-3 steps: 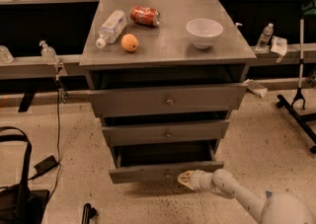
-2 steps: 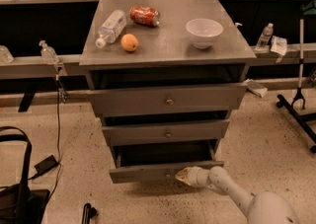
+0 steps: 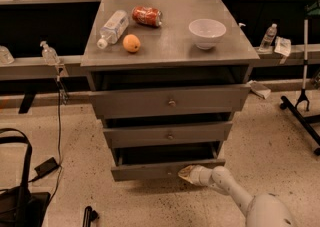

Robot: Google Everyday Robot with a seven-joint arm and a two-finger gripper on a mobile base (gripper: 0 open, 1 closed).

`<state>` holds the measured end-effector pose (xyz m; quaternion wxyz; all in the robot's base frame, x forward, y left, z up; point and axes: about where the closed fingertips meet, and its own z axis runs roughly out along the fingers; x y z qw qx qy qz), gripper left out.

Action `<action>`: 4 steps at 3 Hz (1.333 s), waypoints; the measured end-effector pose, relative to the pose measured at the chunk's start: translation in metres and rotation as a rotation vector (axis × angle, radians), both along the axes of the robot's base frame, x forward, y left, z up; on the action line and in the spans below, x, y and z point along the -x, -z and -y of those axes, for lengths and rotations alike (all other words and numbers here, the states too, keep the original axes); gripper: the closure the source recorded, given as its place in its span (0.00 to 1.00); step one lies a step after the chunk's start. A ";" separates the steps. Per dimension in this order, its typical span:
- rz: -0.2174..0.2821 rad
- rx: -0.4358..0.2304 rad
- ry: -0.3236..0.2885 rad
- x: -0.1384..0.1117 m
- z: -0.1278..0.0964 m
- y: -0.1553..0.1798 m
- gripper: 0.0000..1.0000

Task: Close bottom drawer

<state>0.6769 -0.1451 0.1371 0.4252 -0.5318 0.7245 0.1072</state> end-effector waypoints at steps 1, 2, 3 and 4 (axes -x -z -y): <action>-0.002 -0.003 0.001 -0.001 0.000 0.001 1.00; -0.004 -0.009 0.003 -0.002 -0.001 0.002 1.00; 0.000 -0.026 0.019 -0.009 0.002 0.005 1.00; 0.001 -0.066 0.066 -0.008 0.012 0.004 1.00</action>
Offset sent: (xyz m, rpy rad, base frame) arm 0.0097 -0.0022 -0.0079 0.0316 0.0136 -0.0168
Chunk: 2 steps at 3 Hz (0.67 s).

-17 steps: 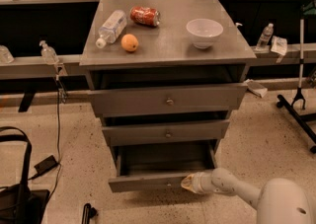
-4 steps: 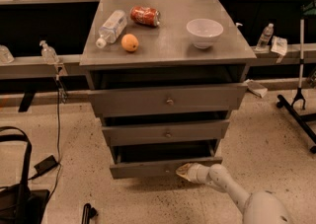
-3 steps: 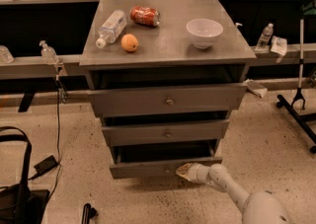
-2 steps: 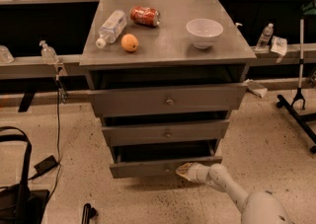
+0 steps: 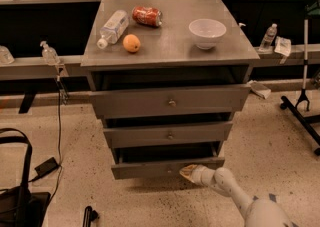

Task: Close bottom drawer

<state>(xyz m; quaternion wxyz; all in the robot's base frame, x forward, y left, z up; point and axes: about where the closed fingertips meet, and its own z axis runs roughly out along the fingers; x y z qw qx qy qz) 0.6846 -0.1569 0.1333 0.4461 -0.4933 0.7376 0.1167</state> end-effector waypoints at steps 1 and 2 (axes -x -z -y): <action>0.003 -0.018 0.020 0.009 0.000 -0.008 1.00; -0.024 -0.029 0.012 0.021 -0.004 -0.011 1.00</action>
Offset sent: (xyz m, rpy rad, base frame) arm -0.0347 0.0027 0.0172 0.0380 0.0558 -0.0097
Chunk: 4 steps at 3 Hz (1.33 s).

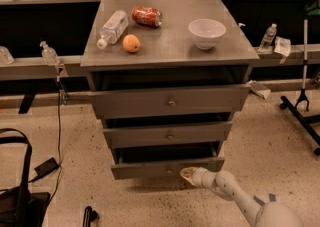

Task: Close bottom drawer

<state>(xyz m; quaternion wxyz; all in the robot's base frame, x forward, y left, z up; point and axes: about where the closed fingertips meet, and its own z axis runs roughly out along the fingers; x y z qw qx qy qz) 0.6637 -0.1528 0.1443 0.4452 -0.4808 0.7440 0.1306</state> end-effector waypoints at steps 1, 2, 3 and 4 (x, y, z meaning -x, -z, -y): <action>-0.020 -0.024 -0.022 0.008 -0.015 0.005 1.00; -0.021 -0.030 -0.023 -0.007 -0.015 0.021 1.00; 0.014 0.019 -0.006 -0.032 -0.002 0.032 1.00; 0.015 0.020 -0.005 -0.032 -0.001 0.032 1.00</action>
Offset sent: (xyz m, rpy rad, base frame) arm 0.0419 -0.0064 -0.0395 0.0181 0.0005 -0.0069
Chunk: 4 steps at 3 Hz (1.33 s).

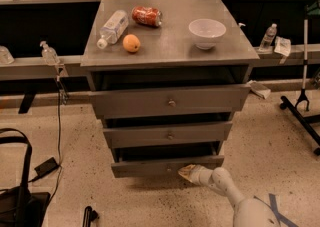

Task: Close bottom drawer

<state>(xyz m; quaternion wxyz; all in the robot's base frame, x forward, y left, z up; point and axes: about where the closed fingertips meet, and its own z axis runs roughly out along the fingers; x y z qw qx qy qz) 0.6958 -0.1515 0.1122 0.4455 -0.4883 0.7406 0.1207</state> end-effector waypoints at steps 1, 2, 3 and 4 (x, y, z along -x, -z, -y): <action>0.025 0.012 0.013 -0.012 0.007 -0.002 1.00; 0.025 0.012 0.013 -0.012 0.007 -0.002 1.00; 0.053 0.021 0.026 -0.025 0.013 -0.007 1.00; 0.053 0.021 0.026 -0.025 0.013 -0.007 1.00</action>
Offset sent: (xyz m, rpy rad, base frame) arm 0.1015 -0.0554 0.0212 -0.0772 -0.2041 -0.1015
